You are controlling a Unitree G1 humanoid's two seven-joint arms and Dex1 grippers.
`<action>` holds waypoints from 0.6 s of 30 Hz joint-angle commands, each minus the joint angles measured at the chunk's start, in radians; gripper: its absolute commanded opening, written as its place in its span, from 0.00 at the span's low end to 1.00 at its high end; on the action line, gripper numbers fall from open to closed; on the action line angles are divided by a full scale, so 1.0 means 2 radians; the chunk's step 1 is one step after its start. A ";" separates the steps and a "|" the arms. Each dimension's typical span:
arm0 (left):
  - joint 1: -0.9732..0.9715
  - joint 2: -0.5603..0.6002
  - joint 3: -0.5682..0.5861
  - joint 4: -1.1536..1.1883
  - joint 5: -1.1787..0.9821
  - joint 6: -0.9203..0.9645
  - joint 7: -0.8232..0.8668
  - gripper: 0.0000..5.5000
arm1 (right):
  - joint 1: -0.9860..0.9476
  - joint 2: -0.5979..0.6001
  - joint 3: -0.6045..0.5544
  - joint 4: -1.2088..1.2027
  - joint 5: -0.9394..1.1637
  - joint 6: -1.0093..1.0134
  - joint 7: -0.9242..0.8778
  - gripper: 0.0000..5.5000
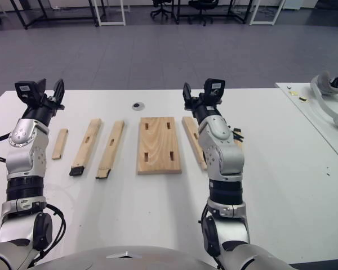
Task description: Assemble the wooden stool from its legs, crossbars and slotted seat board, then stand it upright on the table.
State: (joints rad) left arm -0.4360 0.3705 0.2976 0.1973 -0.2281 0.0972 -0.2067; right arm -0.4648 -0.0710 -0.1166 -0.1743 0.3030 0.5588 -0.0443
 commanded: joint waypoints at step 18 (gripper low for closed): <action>0.055 0.078 -0.042 0.203 0.058 0.106 -0.080 0.48 | 0.012 0.021 0.000 -0.010 -0.019 0.005 -0.012 0.61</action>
State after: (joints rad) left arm -0.3258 0.5134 0.2235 0.5784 -0.1230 0.2978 -0.3589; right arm -0.4534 -0.0357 -0.1123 -0.1786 0.2724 0.5643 -0.0561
